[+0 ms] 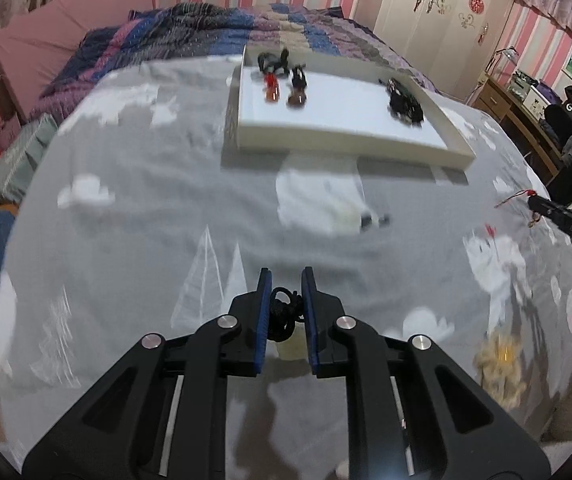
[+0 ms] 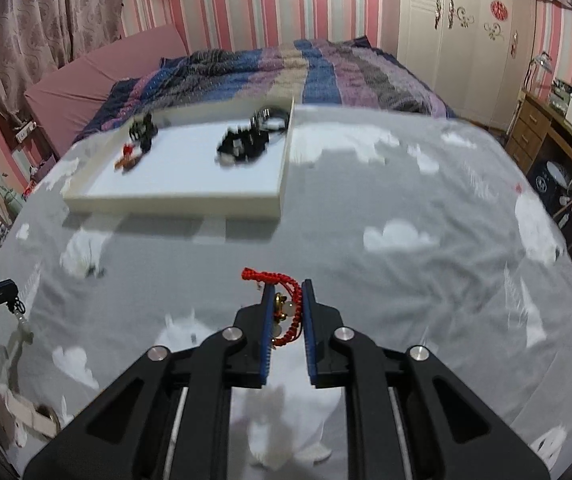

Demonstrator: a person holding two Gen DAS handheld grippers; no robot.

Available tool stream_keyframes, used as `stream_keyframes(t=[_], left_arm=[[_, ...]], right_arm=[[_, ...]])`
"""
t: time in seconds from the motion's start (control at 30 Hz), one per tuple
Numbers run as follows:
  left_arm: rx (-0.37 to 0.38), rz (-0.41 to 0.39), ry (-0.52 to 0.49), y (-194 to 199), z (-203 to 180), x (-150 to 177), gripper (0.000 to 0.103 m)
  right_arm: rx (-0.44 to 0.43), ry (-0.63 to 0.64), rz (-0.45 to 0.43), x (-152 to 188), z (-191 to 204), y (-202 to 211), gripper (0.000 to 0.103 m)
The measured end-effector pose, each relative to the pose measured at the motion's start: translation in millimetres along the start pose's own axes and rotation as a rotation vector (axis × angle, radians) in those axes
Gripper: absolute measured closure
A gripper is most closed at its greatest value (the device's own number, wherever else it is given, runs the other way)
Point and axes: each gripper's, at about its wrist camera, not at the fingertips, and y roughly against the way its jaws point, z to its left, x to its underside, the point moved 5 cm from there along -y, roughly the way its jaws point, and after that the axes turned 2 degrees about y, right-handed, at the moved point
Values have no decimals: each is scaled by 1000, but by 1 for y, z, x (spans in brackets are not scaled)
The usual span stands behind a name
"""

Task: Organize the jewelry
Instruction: 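Carry the jade pendant and gold charm into the tray and open both tools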

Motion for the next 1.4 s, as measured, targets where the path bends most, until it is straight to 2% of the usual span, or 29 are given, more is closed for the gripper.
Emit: stream_keyframes(t=[0.23,0.4,0.67,0.83,1.0,1.4], left_arm=[[-20,-56,1,-6,-3,-71,90],[8,-49,32,-26,-9,-120,90],[22,-61,66,-63,-10,-177,90],[25,-52,73,-95,-8,-188,90],[-15,-26,60,-125,-4,-185,90],[-73,9,65,-154,11,-180,90]], right_arm=[[-24,50,-64,-66,17,-8,90],[-34,59,-64,-107,27,-32,90],[-30,8,-39,-139,27,-80,90],[-9,10,-28,-134,30,-106,90],[9,28,15,-124,31,-126,90],[35,45,76,-110,38,-160,90]])
